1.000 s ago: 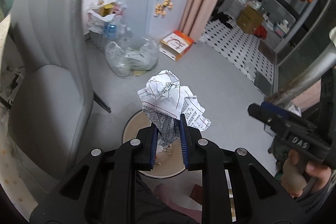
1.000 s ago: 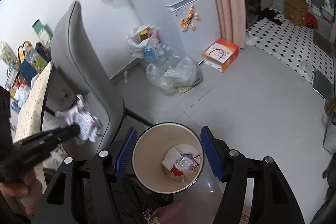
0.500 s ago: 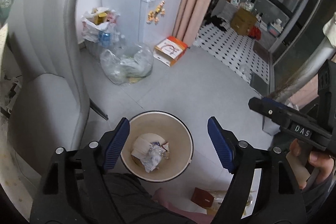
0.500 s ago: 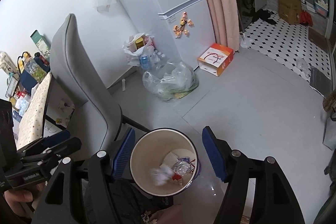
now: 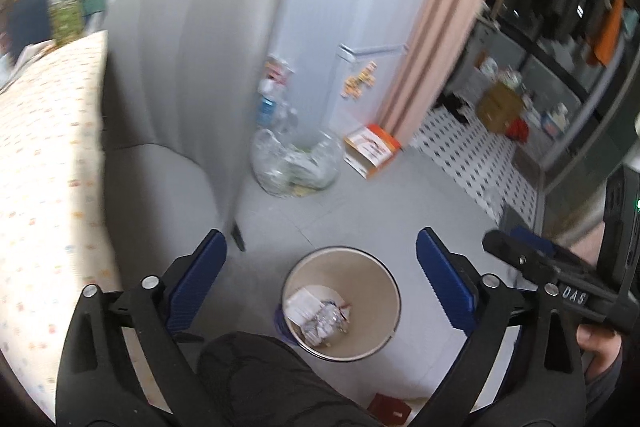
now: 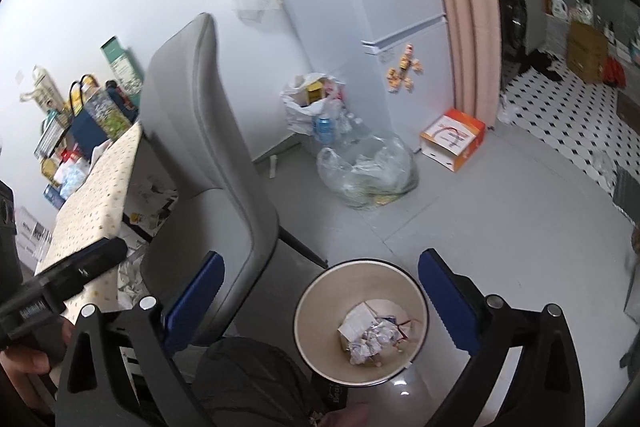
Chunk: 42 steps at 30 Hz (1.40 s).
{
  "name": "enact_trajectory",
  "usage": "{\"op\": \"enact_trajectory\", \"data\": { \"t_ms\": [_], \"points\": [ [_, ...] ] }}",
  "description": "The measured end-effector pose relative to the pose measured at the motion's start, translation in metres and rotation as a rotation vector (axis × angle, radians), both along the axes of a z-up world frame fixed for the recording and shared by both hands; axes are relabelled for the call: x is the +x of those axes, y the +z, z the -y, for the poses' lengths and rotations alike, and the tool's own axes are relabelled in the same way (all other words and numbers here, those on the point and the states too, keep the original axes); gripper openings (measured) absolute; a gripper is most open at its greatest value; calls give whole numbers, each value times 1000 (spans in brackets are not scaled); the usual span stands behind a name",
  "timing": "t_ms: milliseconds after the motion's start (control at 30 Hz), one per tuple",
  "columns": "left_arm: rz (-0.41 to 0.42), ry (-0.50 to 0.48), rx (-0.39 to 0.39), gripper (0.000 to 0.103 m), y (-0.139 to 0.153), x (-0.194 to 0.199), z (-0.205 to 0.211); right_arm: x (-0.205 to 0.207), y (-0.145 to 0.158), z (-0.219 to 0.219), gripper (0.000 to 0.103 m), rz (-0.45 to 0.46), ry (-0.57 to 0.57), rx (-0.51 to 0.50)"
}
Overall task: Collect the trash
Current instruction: 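Return to the table and grasp a white tissue with the right gripper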
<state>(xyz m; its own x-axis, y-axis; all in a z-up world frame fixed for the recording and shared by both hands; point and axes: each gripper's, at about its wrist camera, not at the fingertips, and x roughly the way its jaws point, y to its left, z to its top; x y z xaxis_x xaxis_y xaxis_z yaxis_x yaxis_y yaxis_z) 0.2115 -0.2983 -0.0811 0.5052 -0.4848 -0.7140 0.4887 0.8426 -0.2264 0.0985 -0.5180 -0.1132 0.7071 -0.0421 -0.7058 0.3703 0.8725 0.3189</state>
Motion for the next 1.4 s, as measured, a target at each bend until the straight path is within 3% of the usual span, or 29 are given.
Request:
{"op": "enact_trajectory", "data": {
  "t_ms": [567, 967, 1400],
  "points": [
    [75, 394, -138, 97, 44, 3, -196, 64, 51, -148, 95, 54, 306, -68],
    [95, 608, -170, 97, 46, -21, -320, 107, 88, -293, 92, 94, 595, -127],
    [83, 815, -185, 97, 39, -56, -421, 129, 88, -415, 90, 83, 837, -146]
  ]
}}
